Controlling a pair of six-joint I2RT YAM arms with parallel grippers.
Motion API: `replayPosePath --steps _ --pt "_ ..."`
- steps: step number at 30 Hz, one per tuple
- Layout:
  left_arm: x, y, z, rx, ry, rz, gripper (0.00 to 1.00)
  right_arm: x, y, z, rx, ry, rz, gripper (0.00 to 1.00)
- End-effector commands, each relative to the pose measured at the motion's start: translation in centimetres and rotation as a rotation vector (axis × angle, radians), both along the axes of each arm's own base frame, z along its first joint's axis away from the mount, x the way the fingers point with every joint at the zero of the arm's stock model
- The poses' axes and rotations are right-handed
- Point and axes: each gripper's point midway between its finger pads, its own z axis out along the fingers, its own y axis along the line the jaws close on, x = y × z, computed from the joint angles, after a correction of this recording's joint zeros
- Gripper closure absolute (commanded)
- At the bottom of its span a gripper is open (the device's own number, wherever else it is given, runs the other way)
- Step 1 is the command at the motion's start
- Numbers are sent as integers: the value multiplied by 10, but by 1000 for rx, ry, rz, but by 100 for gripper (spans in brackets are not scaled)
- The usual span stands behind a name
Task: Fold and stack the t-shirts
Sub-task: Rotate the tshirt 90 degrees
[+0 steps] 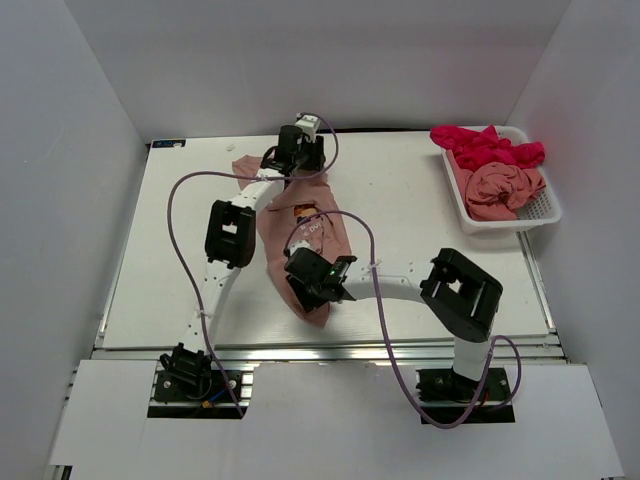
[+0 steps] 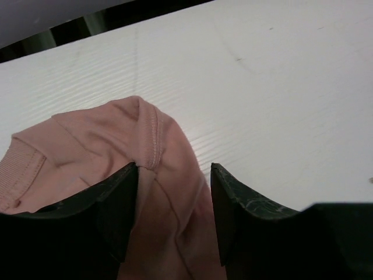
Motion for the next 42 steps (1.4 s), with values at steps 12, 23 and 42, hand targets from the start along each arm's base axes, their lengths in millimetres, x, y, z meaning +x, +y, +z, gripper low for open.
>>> replayPosePath --steps 12,23,42 --pt "-12 58 278 -40 -429 255 36 -52 43 34 139 26 213 11" --pt "-86 196 282 6 -306 527 36 -1 -4 124 149 -327 43 11" --pt "-114 236 104 10 -30 547 36 225 -21 96 263 -275 -248 11"
